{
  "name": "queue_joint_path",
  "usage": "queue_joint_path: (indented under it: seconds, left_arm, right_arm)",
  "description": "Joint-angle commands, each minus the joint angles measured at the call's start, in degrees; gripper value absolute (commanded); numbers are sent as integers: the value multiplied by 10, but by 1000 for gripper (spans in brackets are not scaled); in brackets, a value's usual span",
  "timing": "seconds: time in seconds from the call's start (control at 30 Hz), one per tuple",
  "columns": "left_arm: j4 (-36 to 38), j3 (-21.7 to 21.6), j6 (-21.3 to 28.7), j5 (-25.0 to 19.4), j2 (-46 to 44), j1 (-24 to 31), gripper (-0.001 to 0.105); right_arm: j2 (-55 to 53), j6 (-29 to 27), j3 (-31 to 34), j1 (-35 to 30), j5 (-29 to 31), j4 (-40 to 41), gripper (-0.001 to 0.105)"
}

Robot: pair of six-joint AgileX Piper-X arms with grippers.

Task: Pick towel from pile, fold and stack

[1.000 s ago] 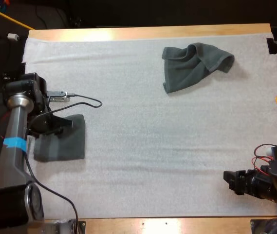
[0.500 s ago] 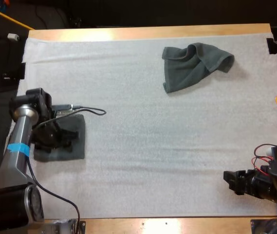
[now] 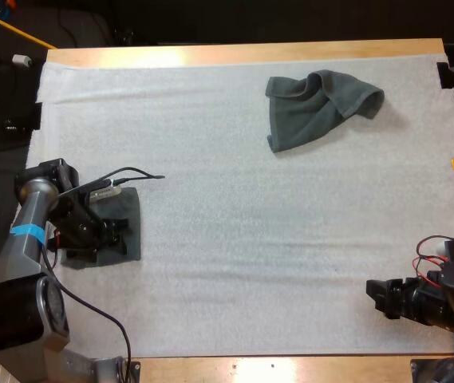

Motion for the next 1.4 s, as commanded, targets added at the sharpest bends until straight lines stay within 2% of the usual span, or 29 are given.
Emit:
queue_joint_path:
  seconds: [0.0,0.13,0.37,0.53,0.97,1.2,1.37]
  left_arm:
    - [4,-2,2,9,2,0,60]
    - [5,-39,2,-15,-9,0,60]
    - [-5,-126,-3,0,-20,0,60]
    - [-51,-131,-26,17,-12,0,60]
    - [-69,-132,-26,26,65,-1,60]
    - [-48,-157,-26,25,25,-1,60]
    - [-46,-183,-26,25,-45,-6,60]
  right_arm:
    - [-3,-7,-3,2,-3,1,68]
    - [-3,-7,-3,2,-3,1,68]
    - [-3,-7,-3,2,-3,1,68]
    - [-3,-7,-3,2,-3,1,68]
    - [-3,-7,-3,2,-3,-1,68]
    - [-3,-5,-3,2,-3,-64,68]
    - [-3,-5,-3,2,16,-111,68]
